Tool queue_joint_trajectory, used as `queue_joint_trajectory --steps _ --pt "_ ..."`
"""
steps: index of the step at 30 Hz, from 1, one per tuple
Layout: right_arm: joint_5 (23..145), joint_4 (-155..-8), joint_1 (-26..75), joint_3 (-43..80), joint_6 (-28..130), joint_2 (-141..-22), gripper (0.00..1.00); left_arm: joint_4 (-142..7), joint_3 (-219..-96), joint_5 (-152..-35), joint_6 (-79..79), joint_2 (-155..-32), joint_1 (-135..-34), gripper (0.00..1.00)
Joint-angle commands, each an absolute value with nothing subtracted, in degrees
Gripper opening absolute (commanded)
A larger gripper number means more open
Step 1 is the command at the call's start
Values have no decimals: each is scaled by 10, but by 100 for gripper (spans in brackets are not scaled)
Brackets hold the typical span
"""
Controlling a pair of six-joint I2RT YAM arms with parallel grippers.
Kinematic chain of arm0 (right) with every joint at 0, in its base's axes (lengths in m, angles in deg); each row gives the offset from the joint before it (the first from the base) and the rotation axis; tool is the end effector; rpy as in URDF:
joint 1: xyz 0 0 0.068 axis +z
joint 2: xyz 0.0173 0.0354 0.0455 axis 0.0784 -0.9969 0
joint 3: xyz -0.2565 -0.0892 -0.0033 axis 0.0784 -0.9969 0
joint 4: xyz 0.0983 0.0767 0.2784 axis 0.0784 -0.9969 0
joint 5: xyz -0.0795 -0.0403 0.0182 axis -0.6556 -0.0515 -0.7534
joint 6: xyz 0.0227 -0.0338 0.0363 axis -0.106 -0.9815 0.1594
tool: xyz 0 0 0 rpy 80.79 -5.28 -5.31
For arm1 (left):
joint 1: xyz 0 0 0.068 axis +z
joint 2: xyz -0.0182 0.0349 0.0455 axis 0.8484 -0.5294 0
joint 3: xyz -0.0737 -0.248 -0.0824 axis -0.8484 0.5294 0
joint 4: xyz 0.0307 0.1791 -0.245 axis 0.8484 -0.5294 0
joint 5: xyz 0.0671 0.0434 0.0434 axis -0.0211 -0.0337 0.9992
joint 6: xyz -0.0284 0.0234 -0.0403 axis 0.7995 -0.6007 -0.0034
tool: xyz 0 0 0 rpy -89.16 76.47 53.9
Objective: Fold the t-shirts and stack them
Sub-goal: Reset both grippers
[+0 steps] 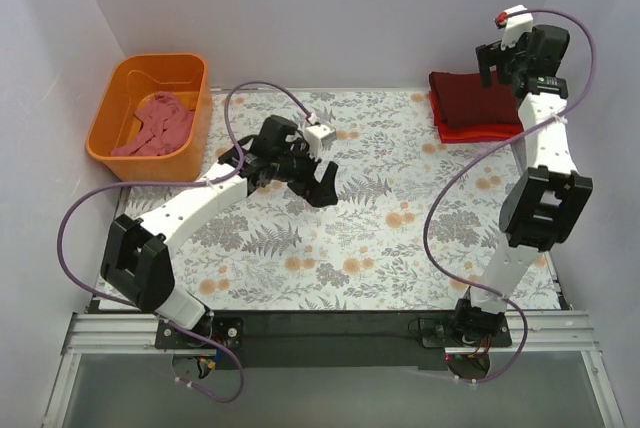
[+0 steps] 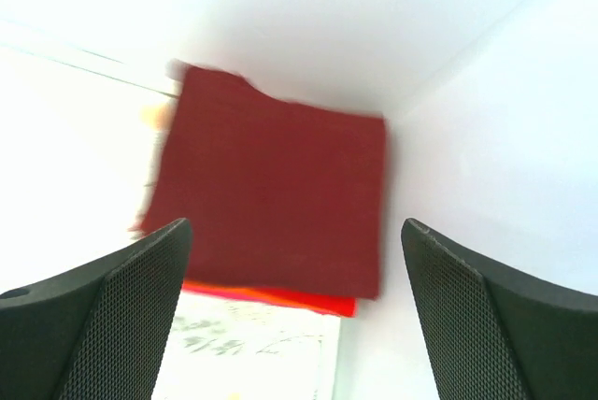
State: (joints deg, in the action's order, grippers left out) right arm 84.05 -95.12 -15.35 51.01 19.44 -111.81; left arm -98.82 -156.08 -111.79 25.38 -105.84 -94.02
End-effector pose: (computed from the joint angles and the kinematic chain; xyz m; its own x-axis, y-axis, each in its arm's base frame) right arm 0.5055 -0.0918 0.3713 -0.2839 -0.3709 -0.8842 -0.0720 0.9278 -0.3661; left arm 0.2965 -0.2357 0.2714 -0.9327 0.0186 -0.3602 0.2737 0.6867 -0.6734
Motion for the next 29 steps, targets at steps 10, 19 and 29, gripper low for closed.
queue_joint_trajectory --steps 10,19,29 --pt "1074 -1188 -151 347 198 -876 98 -1110 -1730 -1159 318 -1077 -736 90" --pt "1075 -1215 -148 34 157 -695 98 -1109 -1563 -1116 291 -1005 -695 90" --pt "1072 -1213 -149 -44 166 -628 98 -1099 -1461 -1074 303 -924 -695 90"
